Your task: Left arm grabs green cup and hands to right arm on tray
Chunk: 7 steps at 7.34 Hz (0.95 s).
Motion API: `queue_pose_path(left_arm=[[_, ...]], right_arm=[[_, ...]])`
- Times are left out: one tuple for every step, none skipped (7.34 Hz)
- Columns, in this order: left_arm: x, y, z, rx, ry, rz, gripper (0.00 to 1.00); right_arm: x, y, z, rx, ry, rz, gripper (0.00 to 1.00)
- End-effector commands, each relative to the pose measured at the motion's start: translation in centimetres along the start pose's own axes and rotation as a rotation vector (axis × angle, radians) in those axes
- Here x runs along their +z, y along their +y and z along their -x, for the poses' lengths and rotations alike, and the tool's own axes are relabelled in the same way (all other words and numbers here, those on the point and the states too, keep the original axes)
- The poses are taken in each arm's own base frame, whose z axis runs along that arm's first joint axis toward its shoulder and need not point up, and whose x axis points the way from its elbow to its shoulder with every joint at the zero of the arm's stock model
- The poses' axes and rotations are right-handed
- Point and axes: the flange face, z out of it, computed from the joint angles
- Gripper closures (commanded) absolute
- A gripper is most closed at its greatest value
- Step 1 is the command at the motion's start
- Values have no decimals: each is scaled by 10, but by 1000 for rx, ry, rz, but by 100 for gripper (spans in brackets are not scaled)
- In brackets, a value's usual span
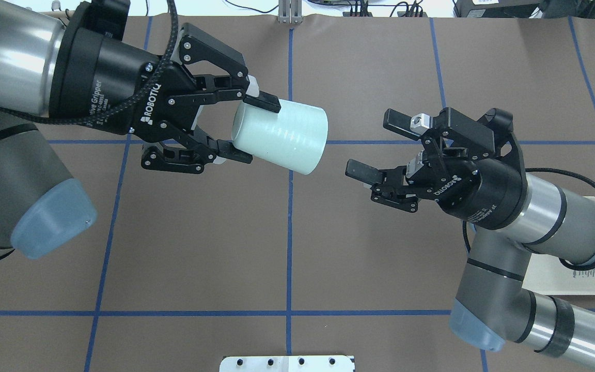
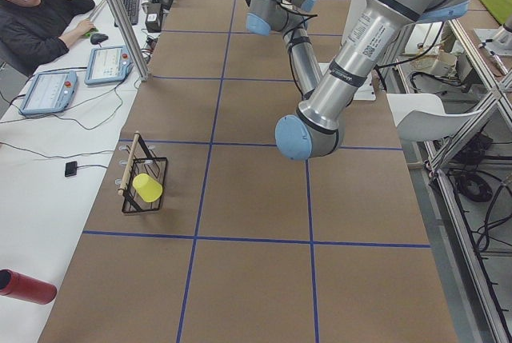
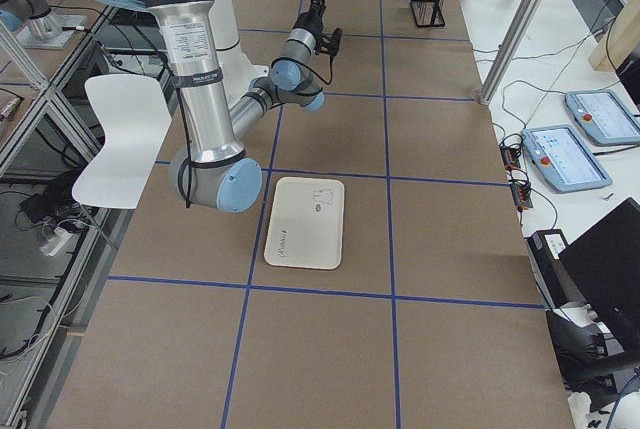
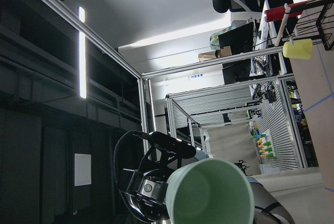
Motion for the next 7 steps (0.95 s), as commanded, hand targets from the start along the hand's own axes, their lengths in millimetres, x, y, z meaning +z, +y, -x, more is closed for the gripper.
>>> queue_pose_path(left_arm=[[9, 6, 2, -2, -5, 21, 79], [16, 9, 5, -7, -12, 34, 79], [17, 10, 6, -9, -15, 37, 79], [18, 10, 7, -10, -15, 39, 79], [21, 12, 9, -11, -20, 48, 79], [24, 15, 11, -12, -23, 56, 79], [25, 17, 12, -10, -24, 63, 79]], right_arm=[[13, 14, -8, 33, -33, -12, 2], [19, 15, -6, 36, -48, -15, 2], [25, 16, -4, 39, -63, -23, 2], [29, 17, -2, 42, -71, -26, 2], [35, 19, 0, 41, -77, -25, 2], [36, 18, -1, 40, -70, -29, 2], [36, 19, -1, 41, -71, -28, 2]])
